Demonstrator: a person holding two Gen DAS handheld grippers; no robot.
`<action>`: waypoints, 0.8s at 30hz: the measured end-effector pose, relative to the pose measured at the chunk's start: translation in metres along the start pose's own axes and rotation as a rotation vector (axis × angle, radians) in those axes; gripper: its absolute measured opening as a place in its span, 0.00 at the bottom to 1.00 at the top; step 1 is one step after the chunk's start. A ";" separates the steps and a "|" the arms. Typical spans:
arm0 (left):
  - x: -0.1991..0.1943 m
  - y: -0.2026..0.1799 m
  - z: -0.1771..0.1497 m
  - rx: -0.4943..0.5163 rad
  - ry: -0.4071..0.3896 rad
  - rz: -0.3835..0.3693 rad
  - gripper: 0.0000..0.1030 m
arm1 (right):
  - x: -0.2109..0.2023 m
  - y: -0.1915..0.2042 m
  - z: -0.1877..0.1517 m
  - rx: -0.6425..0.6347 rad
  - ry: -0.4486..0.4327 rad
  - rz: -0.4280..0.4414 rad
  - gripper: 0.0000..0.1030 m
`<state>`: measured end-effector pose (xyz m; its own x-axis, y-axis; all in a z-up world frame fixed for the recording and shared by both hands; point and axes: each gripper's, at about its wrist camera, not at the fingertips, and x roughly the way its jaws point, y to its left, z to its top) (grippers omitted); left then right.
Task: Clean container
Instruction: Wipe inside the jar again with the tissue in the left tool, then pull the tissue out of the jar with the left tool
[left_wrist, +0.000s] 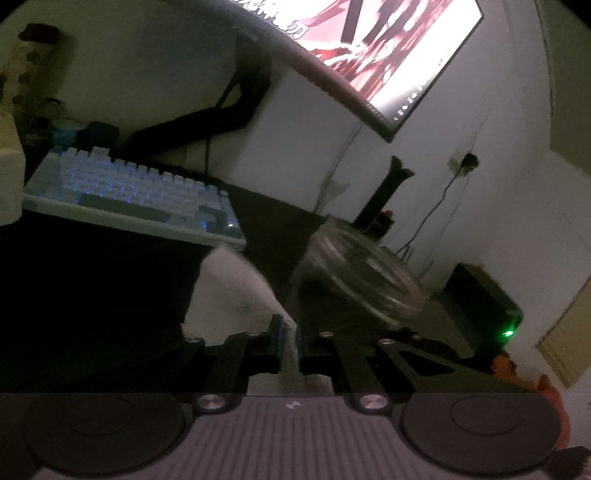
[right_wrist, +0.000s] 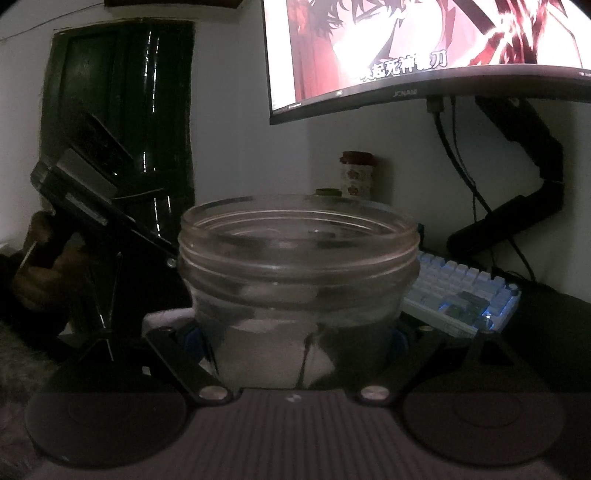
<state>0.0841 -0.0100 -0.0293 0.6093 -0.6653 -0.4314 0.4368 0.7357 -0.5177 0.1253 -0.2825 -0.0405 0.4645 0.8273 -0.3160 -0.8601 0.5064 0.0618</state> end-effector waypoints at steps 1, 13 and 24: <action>0.003 0.002 0.000 0.000 0.003 0.010 0.04 | 0.000 0.000 0.000 -0.002 0.000 0.002 0.89; 0.021 0.020 -0.005 -0.042 0.042 0.038 0.04 | 0.001 0.001 -0.001 -0.004 0.002 0.007 0.89; -0.001 0.001 0.003 0.010 -0.011 0.000 0.05 | 0.001 0.000 -0.001 -0.003 0.007 0.008 0.89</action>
<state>0.0858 -0.0081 -0.0272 0.6166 -0.6640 -0.4229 0.4435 0.7369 -0.5102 0.1261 -0.2819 -0.0421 0.4562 0.8297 -0.3217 -0.8644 0.4991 0.0617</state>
